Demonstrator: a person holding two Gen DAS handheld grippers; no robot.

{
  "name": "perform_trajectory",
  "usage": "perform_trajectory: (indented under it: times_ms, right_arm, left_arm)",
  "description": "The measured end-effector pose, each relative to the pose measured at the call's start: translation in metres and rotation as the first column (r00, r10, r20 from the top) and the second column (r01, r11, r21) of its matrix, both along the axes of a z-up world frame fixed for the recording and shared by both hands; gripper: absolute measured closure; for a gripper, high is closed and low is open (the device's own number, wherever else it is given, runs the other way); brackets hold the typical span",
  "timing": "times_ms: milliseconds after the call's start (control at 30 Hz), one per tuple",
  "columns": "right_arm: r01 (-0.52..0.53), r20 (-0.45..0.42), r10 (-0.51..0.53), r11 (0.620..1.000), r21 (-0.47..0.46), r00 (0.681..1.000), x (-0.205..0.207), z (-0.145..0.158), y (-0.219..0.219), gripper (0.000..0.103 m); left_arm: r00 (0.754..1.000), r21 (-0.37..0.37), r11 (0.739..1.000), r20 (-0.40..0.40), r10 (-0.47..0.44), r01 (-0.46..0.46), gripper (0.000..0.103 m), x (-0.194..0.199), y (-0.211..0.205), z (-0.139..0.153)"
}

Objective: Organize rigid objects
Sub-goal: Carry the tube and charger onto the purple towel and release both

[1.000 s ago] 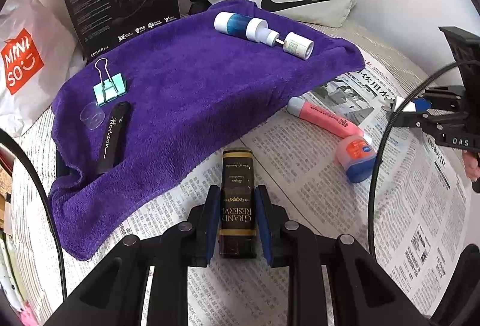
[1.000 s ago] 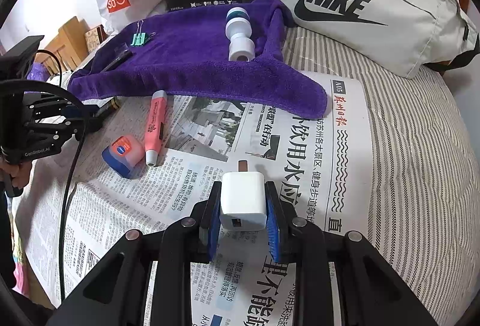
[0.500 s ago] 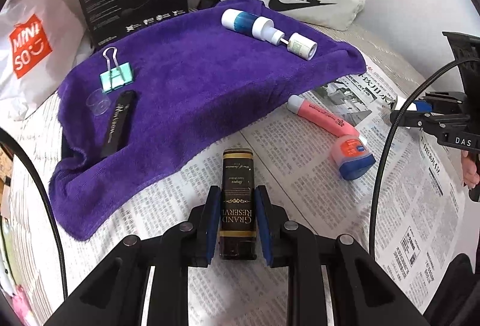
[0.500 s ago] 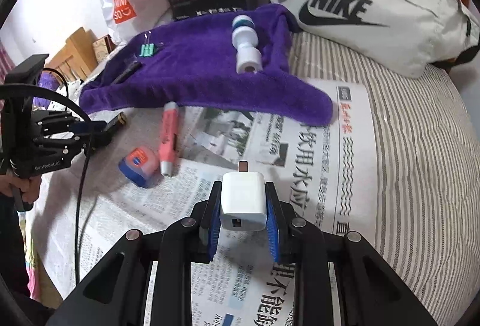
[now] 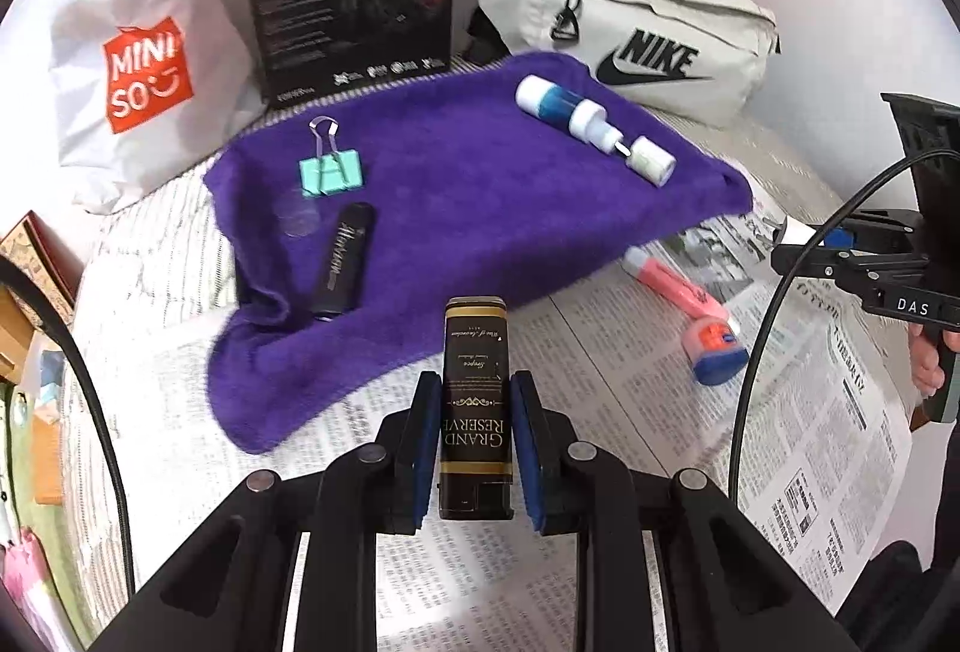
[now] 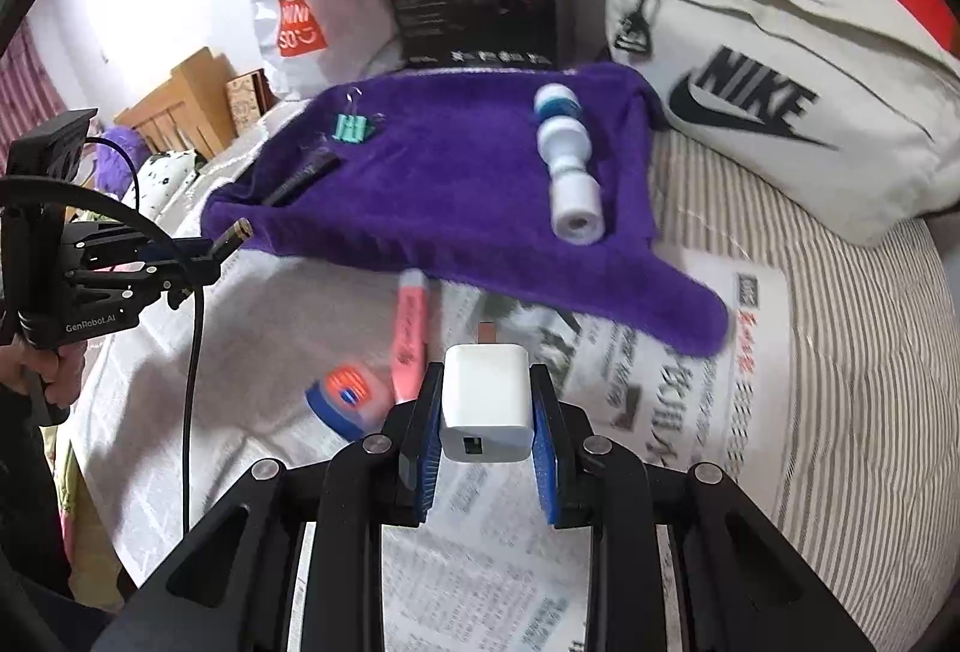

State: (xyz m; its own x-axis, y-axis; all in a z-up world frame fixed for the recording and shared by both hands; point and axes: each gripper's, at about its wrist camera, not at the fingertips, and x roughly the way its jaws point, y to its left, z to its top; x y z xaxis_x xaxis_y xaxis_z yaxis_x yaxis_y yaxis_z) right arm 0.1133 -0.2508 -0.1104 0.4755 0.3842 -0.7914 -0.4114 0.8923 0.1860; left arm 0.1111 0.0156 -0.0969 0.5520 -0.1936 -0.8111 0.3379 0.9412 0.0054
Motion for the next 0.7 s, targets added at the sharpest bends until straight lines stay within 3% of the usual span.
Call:
perform_trajectory:
  times_ms: [367, 700]
  right_arm:
    - [-0.050, 0.033, 0.049, 0.998, 0.040, 0.998, 0.033, 0.020, 0.027, 0.077]
    - [-0.032, 0.029, 0.032, 0.999, -0.006, 0.999, 0.087, 0.016, 0.038, 0.077]
  left_arm:
    - [0.999, -0.028, 0.998, 0.019, 0.048, -0.048, 0.080, 0.026, 0.018, 0.020]
    - [0.998, -0.044, 0.997, -0.004, 0.057, -0.057, 0.080, 0.060, 0.020, 0.016]
